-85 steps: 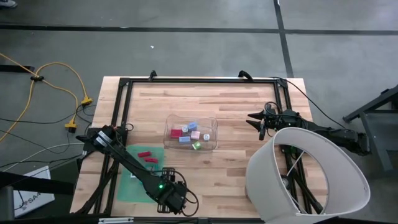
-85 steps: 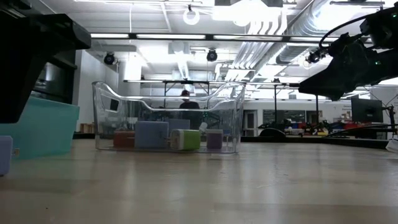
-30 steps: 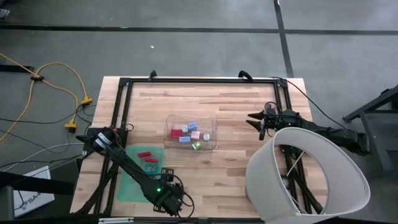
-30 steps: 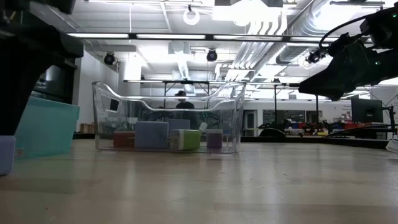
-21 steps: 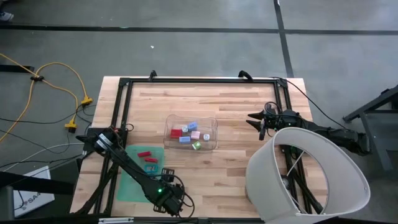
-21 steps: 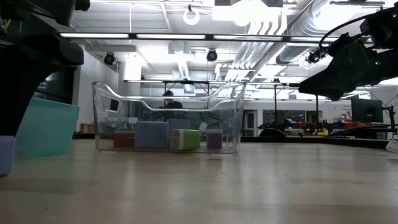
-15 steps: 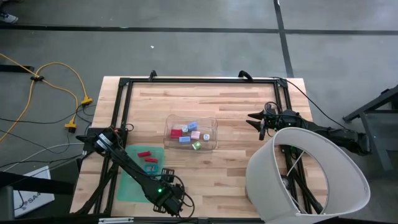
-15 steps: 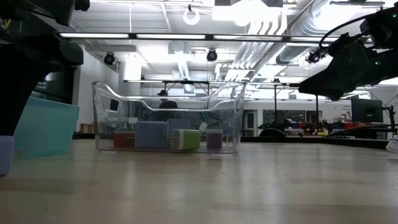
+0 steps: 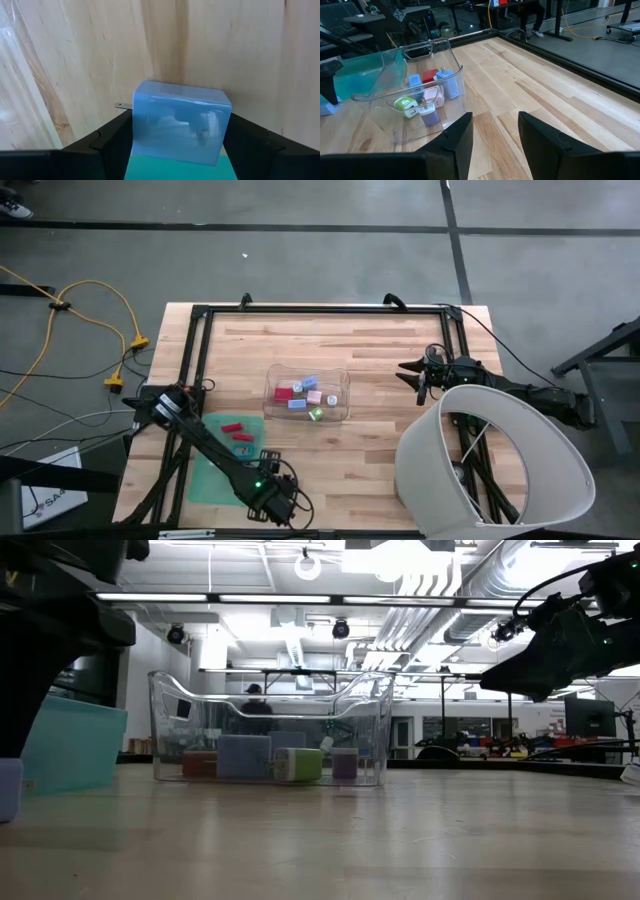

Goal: Pick & Place Office items
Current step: Put the blue charger adapter into the transparent bin

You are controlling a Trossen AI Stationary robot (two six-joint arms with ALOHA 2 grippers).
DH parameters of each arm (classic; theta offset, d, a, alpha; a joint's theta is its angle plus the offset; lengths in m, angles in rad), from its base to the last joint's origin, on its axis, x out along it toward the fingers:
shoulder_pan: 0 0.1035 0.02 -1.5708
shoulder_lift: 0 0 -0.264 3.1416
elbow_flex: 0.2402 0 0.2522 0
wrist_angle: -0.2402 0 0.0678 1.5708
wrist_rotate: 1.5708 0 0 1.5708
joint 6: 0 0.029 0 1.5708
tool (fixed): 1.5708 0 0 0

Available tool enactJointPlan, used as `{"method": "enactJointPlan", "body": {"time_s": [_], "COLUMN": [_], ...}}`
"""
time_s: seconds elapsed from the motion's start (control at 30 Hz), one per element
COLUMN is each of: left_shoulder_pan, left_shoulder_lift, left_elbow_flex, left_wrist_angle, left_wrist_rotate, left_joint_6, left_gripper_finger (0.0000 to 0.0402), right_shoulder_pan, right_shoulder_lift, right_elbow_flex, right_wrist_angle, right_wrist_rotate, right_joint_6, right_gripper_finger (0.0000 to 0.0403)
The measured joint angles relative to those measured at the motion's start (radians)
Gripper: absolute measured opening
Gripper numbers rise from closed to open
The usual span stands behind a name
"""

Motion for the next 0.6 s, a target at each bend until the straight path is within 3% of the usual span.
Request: {"method": "enactJointPlan", "body": {"time_s": [0.6], "left_shoulder_pan": [0.195], "left_shoulder_lift": [-0.075], "left_elbow_flex": [0.023], "left_wrist_angle": [0.127], "left_wrist_rotate": [0.017], "left_joint_6": [0.171], "left_gripper_finger": [0.0253], "right_shoulder_pan": [0.000], "right_shoulder_lift": [0.000], "right_elbow_flex": [0.000], "right_wrist_angle": [0.000], "right_wrist_rotate": [0.000], "right_joint_6": [0.000], "right_gripper_finger": [0.0144]}}
